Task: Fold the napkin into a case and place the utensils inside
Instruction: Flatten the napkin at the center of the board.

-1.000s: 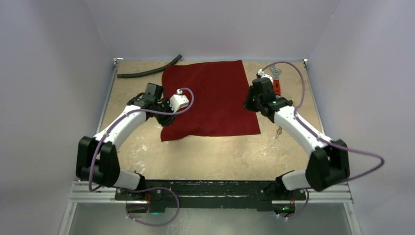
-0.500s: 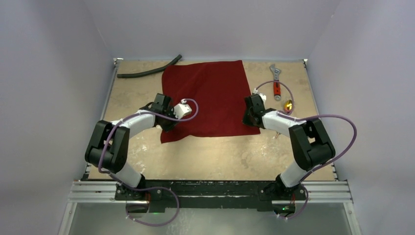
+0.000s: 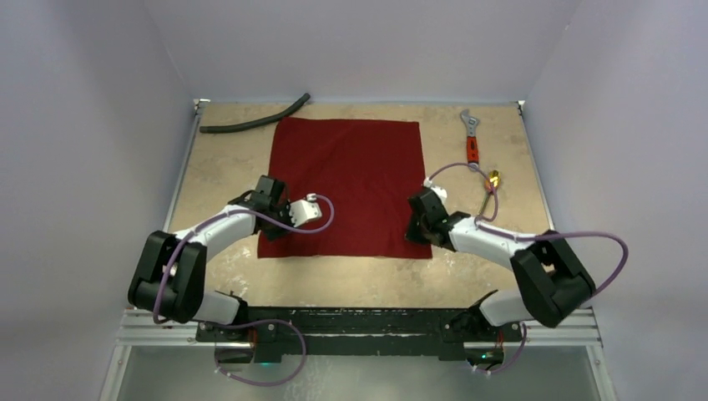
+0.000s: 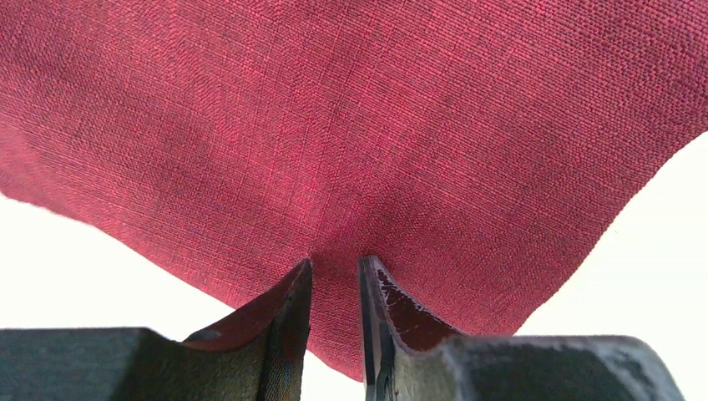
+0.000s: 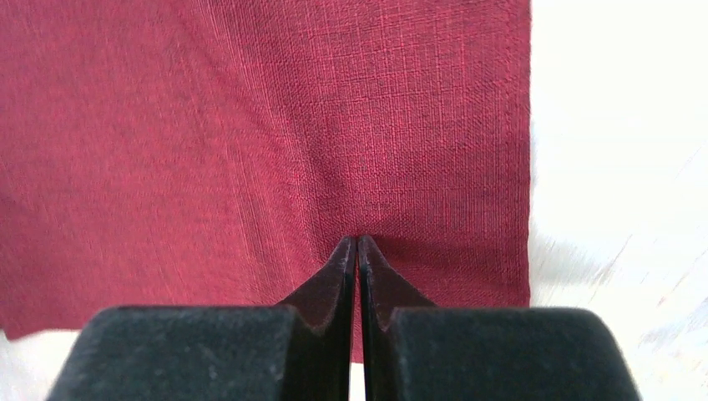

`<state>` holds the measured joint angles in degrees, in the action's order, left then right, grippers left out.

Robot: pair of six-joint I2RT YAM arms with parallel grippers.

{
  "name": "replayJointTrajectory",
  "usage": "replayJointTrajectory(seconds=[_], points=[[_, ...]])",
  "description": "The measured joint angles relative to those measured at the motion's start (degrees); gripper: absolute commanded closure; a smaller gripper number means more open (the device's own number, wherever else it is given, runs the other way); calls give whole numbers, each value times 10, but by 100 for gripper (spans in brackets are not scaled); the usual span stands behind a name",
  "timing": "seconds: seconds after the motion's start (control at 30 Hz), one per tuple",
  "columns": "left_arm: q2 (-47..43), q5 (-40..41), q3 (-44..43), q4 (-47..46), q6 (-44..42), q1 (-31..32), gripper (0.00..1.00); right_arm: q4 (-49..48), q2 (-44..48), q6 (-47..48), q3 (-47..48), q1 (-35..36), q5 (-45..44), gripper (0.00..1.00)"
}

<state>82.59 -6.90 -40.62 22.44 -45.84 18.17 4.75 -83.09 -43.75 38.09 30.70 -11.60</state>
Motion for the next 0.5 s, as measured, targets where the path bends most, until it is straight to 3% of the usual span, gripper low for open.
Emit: replayJointTrajectory(seconds=[0.2, 0.3, 0.33, 0.43, 0.5], points=[[-77, -14, 37, 100, -20, 0, 72, 77, 114, -54, -70, 44, 21, 94], [-127, -21, 52, 137, -24, 0, 62, 134, 171, -69, -80, 43, 21, 89], [-141, -21, 54, 145, -24, 0, 57, 146, 188, -72, -80, 43, 21, 86], [-166, -18, 45, 155, -17, 0, 55, 178, 216, -77, -68, 43, 21, 78], [-164, -19, 18, 167, -12, -2, 55, 203, 218, -77, -39, 43, 21, 65]])
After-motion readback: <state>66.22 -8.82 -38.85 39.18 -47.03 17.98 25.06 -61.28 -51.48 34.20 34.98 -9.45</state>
